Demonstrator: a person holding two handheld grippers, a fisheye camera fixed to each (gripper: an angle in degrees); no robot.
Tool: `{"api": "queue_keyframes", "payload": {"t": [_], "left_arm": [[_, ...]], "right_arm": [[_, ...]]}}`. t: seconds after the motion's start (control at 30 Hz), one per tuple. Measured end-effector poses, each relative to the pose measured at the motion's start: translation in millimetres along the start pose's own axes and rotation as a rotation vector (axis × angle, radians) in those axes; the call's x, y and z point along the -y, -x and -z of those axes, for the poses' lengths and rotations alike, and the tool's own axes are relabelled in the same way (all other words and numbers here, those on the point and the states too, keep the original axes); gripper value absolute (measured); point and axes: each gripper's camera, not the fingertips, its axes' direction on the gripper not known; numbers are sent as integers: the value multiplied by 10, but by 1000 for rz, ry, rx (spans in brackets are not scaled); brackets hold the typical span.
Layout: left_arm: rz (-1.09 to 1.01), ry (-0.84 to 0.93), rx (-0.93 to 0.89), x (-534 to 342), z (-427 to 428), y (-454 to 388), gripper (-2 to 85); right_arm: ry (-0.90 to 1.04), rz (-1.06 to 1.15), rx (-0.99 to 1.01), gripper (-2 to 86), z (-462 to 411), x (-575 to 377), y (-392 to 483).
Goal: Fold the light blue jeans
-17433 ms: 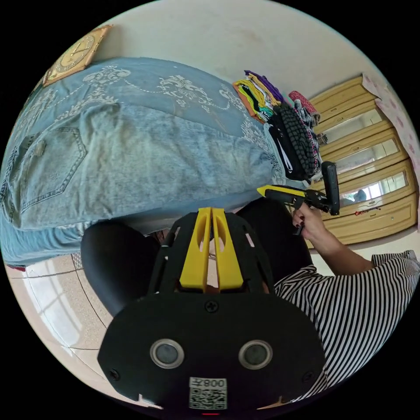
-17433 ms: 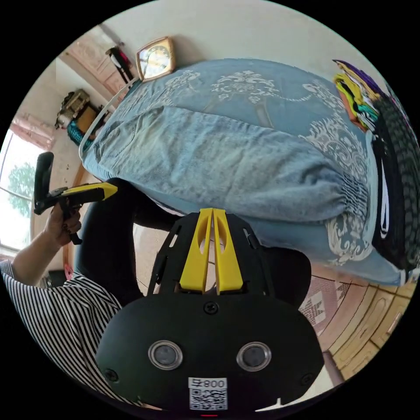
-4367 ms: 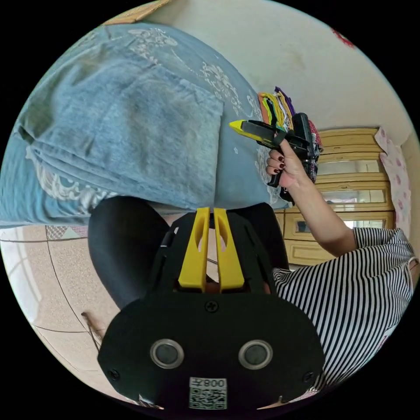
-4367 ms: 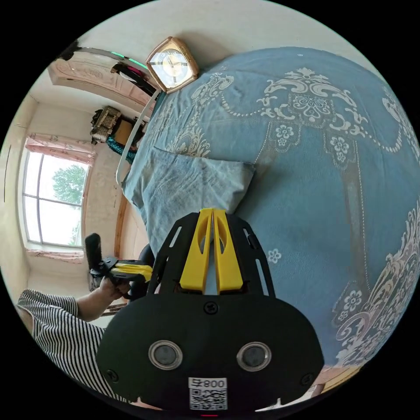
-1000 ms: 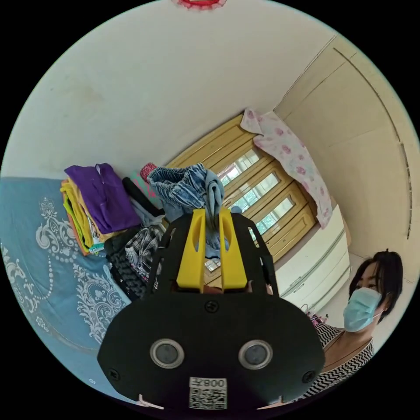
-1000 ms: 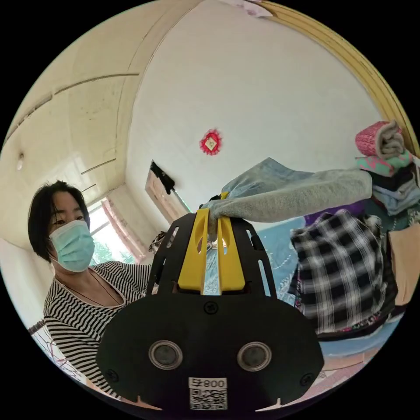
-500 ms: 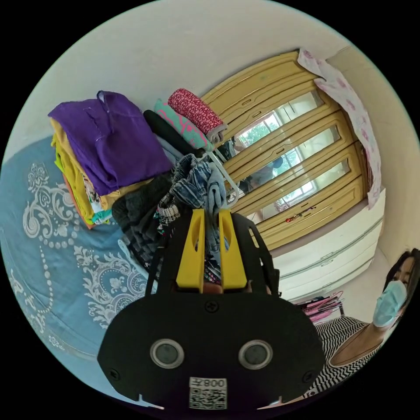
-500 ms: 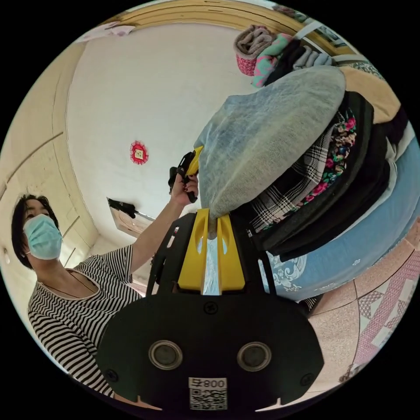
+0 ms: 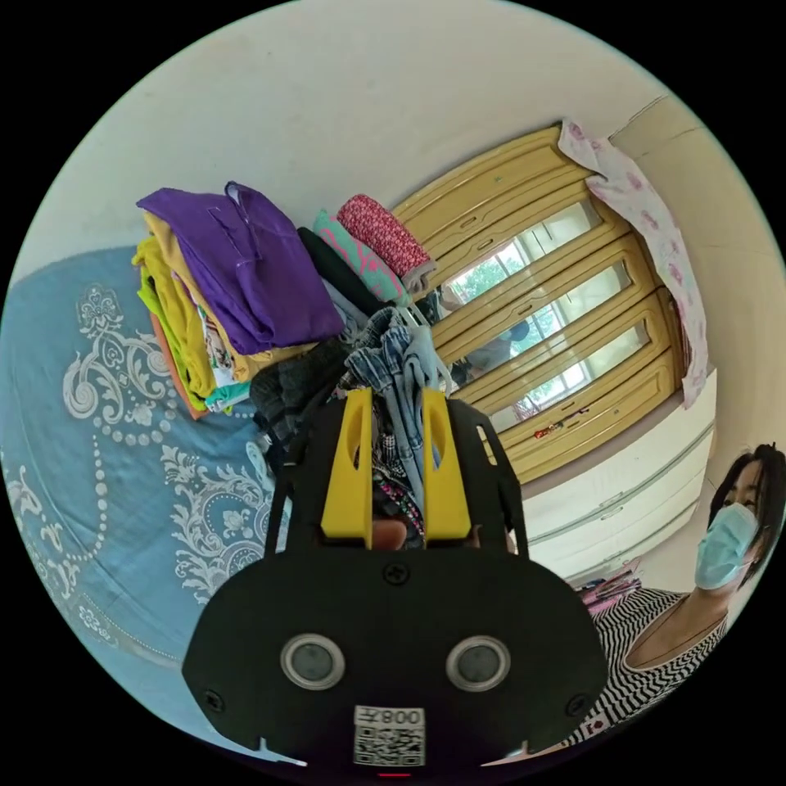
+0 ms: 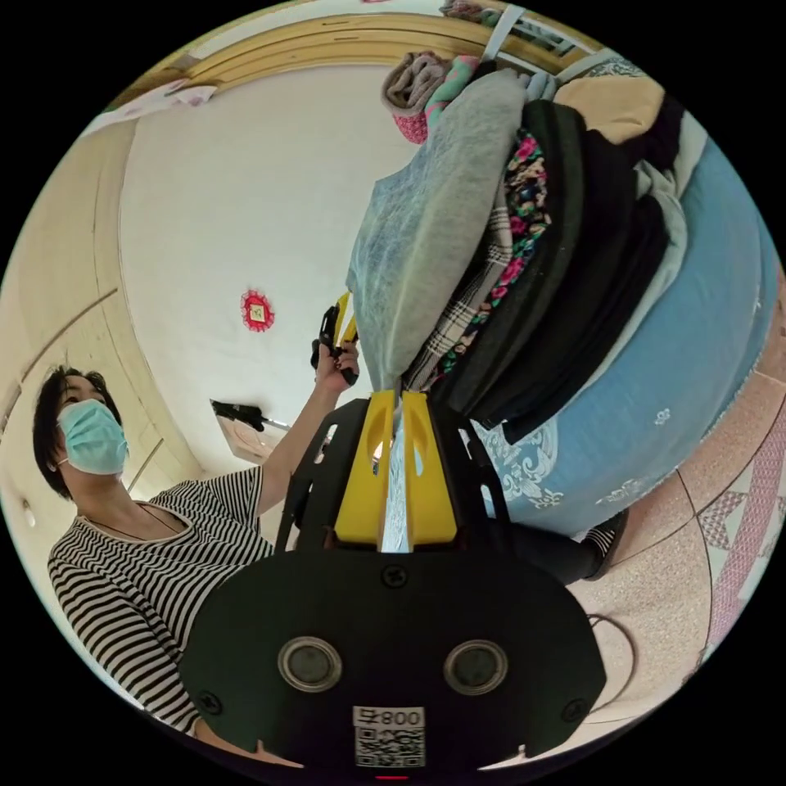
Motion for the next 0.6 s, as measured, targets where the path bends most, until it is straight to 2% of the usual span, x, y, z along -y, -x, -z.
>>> {"api": "queue_keyframes", "payload": {"t": [0.1, 0.23, 0.3, 0.4, 0.5, 0.6], "left_arm": [[-74, -121, 31, 48, 216, -416, 58], [-225, -86, 71, 226, 133, -1012, 31], [-313, 16, 251, 332, -117, -1365, 16], [-326, 104, 426, 418, -439, -1587, 6], [-332, 99, 476, 479, -603, -1713, 2], [-314, 116, 468, 585, -708, -1825, 1]], "right_arm": [[-80, 2, -44, 2, 237, -67, 157], [-82, 242, -294, 1, 67, 516, 1042], [-59, 389, -425, 1, -290, 913, 1493], [-32, 591, -636, 0, -1123, 1468, 2064], [20, 684, -815, 0, -2056, 1951, 2232], [135, 674, -976, 0, -2893, 2387, 1977]]}}
